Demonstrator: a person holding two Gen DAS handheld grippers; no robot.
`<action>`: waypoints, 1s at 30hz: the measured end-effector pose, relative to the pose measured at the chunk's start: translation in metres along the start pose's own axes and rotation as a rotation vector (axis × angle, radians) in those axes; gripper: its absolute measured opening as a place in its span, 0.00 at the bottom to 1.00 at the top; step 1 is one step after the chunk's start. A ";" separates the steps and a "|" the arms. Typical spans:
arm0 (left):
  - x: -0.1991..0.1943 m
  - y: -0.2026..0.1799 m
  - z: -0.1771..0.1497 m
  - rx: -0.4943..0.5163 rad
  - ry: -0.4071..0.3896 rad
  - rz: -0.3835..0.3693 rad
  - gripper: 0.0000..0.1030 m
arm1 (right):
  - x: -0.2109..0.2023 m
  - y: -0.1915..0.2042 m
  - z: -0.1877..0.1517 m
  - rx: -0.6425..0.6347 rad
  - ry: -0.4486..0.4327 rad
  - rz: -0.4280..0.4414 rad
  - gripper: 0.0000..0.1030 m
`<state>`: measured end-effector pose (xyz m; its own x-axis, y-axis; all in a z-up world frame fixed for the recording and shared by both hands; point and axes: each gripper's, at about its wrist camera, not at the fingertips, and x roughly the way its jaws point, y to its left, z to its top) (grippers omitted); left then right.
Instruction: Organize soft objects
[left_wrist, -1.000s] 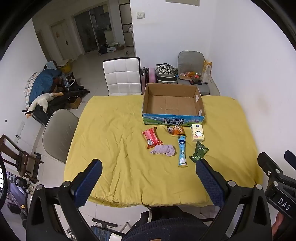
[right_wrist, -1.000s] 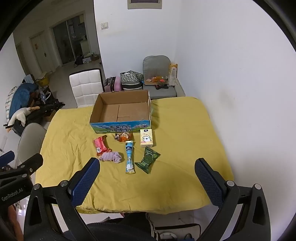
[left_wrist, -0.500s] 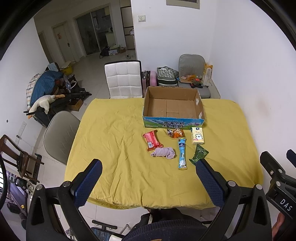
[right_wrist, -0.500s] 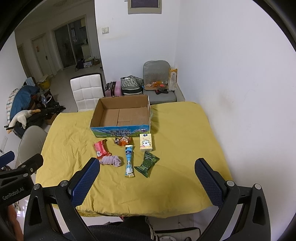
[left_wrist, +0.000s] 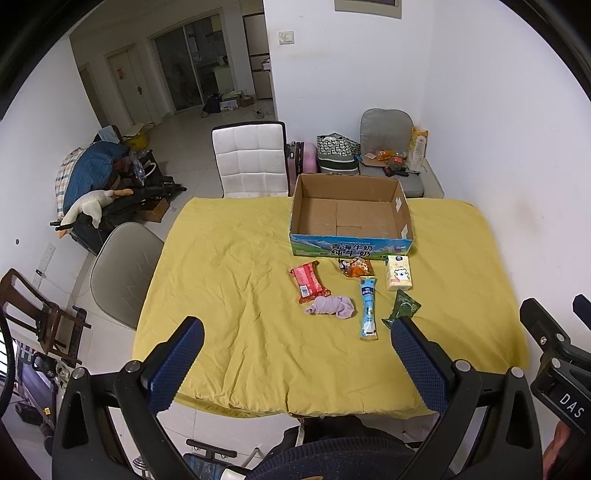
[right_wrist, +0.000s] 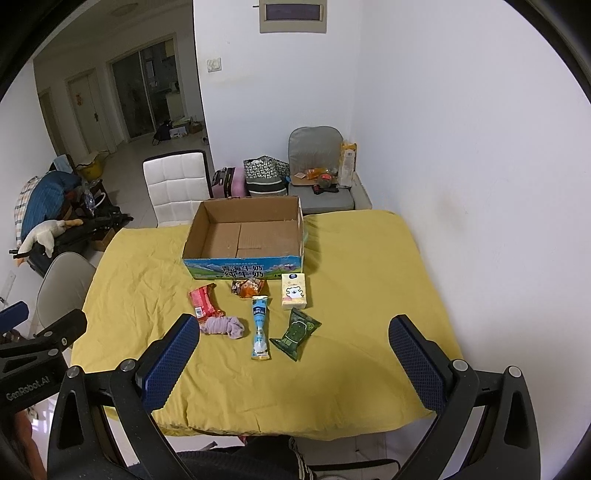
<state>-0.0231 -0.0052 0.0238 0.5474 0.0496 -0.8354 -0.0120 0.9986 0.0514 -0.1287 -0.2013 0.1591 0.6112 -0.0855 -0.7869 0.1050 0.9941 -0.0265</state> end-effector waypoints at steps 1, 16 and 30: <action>0.000 0.002 0.001 -0.001 -0.002 -0.001 1.00 | 0.000 0.001 -0.001 -0.001 -0.002 -0.001 1.00; 0.001 0.005 0.005 -0.003 0.009 -0.005 1.00 | 0.003 0.008 -0.005 -0.006 -0.007 -0.007 1.00; 0.008 -0.004 0.009 0.009 0.013 -0.009 1.00 | 0.002 0.008 -0.004 -0.004 -0.013 -0.009 1.00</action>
<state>-0.0112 -0.0093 0.0218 0.5368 0.0407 -0.8427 0.0003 0.9988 0.0484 -0.1301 -0.1935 0.1550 0.6200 -0.0955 -0.7788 0.1074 0.9936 -0.0364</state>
